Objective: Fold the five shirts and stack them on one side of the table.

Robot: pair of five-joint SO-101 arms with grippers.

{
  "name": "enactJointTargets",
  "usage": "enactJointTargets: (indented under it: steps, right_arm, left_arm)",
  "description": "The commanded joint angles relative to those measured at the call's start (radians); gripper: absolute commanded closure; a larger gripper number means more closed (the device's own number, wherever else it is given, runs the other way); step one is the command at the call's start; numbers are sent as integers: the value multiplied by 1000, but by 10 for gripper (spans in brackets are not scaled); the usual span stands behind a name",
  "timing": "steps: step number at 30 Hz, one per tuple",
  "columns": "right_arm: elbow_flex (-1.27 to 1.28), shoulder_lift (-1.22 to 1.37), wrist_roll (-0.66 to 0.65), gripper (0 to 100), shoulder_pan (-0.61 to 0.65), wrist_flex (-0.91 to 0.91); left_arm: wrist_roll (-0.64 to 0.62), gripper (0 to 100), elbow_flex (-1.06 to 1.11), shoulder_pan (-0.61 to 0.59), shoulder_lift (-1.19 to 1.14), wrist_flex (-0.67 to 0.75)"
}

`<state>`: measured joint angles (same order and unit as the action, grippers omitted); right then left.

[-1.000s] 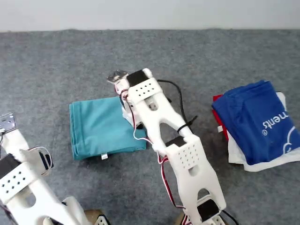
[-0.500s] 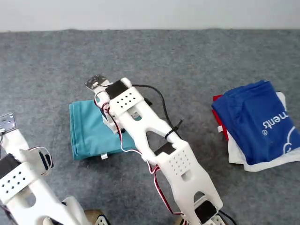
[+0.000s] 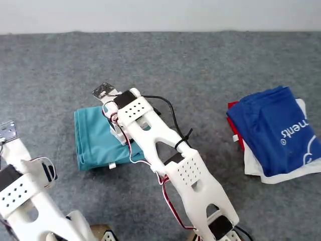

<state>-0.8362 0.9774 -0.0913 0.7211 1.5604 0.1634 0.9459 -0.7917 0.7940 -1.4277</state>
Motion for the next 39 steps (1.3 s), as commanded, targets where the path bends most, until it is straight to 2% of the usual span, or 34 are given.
enactJointTargets:
  steps: [1, 7, 8, 10, 14, 26, 30, 39]
  right_arm:
    - [8, 30, 5, 611, 4, -18]
    - [8, 30, 8, 980, -1, -21]
    - [8, 30, 9, 996, -2, -21]
    - [8, 25, 6, 947, -2, -19]
    - [-31, 19, 6, 995, -12, -12]
    - [-516, 24, 15, 990, -188, 236]
    - [-540, 21, 78, 990, -246, 236]
    - [-540, 21, 126, 990, -352, 236]
  left_arm:
    - [2, 841, 2, 5, 11, 15]
    - [2, 841, 2, 5, 11, 15]
    - [2, 841, 2, 5, 11, 15]
    - [2, 841, 2, 5, 11, 15]
    - [2, 841, 2, 5, 11, 15]
    - [2, 841, 2, 5, 11, 15]
    - [2, 841, 2, 5, 11, 15]
    - [2, 841, 2, 5, 11, 15]
